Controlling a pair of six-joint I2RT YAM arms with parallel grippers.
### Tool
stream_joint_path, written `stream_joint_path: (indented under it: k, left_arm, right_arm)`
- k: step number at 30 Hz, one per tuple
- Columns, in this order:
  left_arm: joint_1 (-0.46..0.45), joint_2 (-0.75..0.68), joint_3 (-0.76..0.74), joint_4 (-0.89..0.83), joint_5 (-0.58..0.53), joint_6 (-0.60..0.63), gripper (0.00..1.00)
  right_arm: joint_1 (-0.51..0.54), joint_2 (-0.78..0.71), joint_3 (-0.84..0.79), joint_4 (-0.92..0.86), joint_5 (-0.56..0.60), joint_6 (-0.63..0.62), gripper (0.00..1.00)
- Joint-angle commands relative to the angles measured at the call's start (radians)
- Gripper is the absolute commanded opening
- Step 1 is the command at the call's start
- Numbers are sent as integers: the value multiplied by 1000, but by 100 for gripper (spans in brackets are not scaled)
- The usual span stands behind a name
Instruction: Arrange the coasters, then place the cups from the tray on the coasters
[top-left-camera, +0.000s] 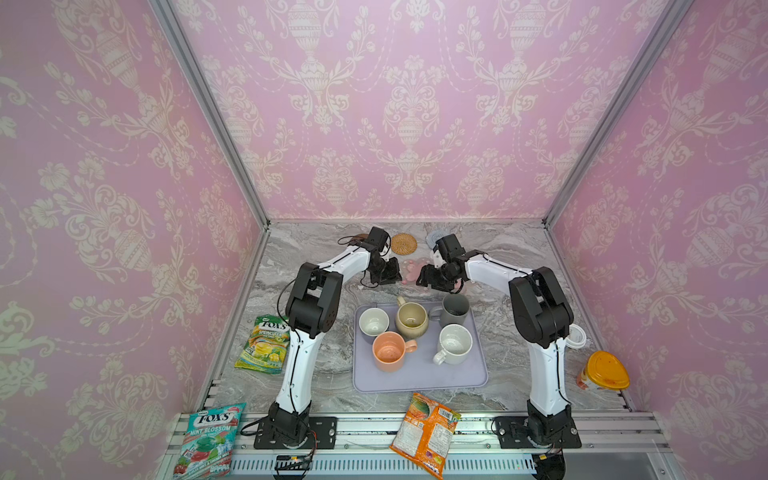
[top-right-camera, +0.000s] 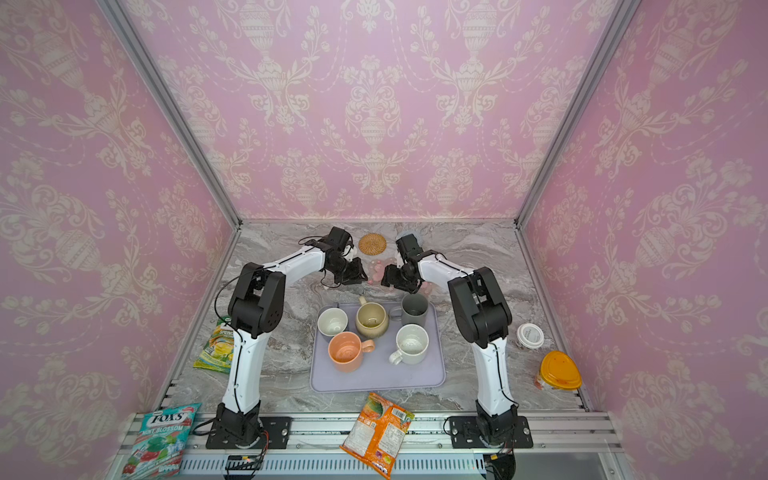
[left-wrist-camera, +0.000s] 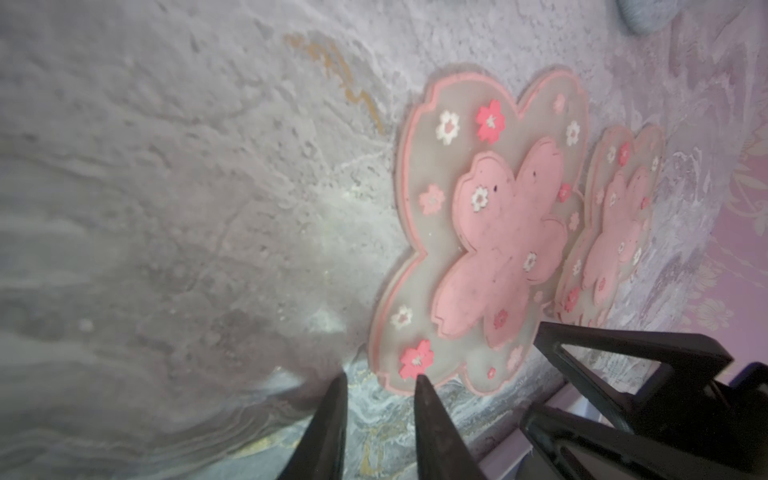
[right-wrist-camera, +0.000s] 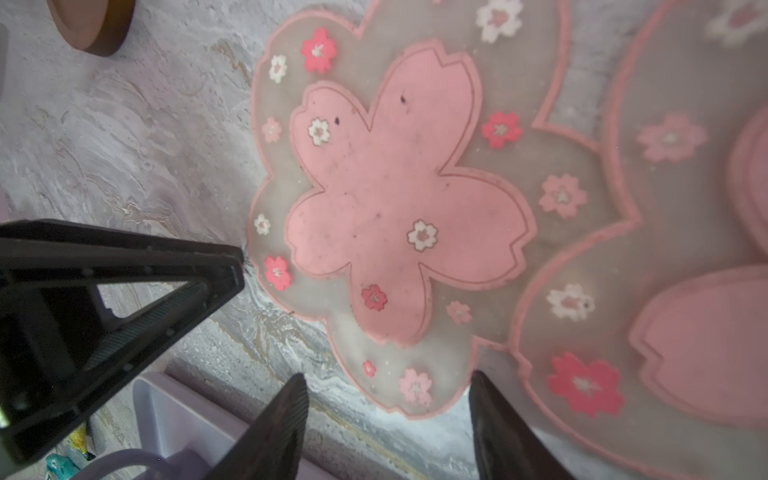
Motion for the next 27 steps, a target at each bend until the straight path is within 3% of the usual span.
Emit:
stream_joint_path:
  k: [1, 17, 27]
  left_arm:
    - [-9, 20, -56, 9, 20, -29, 31]
    - [24, -52, -128, 25, -9, -3, 30]
    - [55, 5, 51, 7, -50, 37, 30]
  right_arm:
    - [29, 81, 10, -26, -8, 21, 63]
    - [57, 64, 13, -43, 7, 24, 64]
    - [56, 7, -46, -43, 40, 14, 64]
